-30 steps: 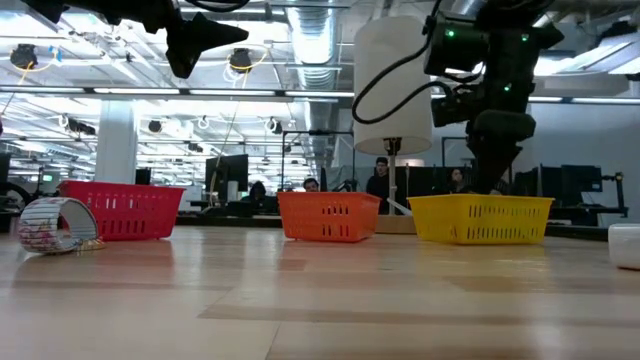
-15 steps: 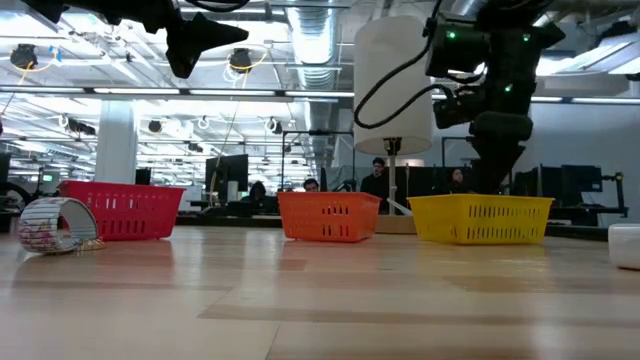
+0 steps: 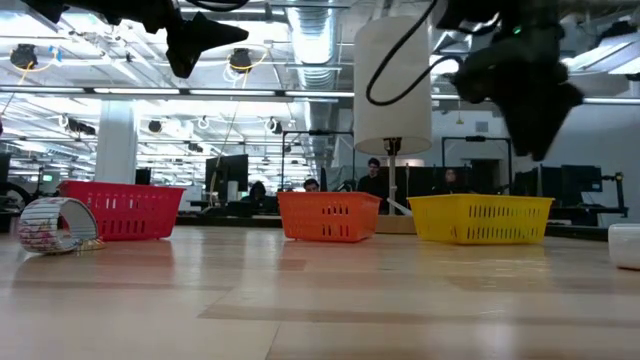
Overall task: Pick & Place Office items
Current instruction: Put the white charger adapter into the orange bin
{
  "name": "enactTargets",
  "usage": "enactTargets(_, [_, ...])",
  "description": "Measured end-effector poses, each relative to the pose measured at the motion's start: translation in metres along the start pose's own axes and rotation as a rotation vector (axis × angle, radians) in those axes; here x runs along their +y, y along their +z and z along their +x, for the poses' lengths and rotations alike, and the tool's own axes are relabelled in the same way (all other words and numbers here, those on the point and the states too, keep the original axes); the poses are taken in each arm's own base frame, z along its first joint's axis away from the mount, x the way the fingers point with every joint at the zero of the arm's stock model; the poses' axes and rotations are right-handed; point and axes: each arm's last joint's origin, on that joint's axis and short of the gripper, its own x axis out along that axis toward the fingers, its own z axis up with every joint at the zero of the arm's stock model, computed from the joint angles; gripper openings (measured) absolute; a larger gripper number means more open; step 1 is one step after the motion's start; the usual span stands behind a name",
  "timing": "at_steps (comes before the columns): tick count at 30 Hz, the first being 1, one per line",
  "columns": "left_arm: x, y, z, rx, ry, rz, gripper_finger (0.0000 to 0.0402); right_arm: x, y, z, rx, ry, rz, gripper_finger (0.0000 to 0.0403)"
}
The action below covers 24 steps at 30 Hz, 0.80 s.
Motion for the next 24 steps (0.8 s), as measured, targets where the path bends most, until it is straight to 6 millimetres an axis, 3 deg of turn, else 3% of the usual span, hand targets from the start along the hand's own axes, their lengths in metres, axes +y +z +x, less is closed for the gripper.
enactTargets(12, [0.000,0.000,0.000,0.000,-0.001,0.005,0.0204,0.036,-0.079,-0.002,0.027,0.036,0.094,0.0162])
enactTargets(17, [0.000,0.000,0.000,-0.002,-0.002,0.005,0.0204,0.045,-0.094,-0.003,0.017,0.108,-0.024,0.0164])
enactTargets(24, [0.000,0.001,0.000,-0.006,-0.003,0.004,0.0204,0.051,-0.103,-0.002,-0.035,0.158,0.016,0.0162])
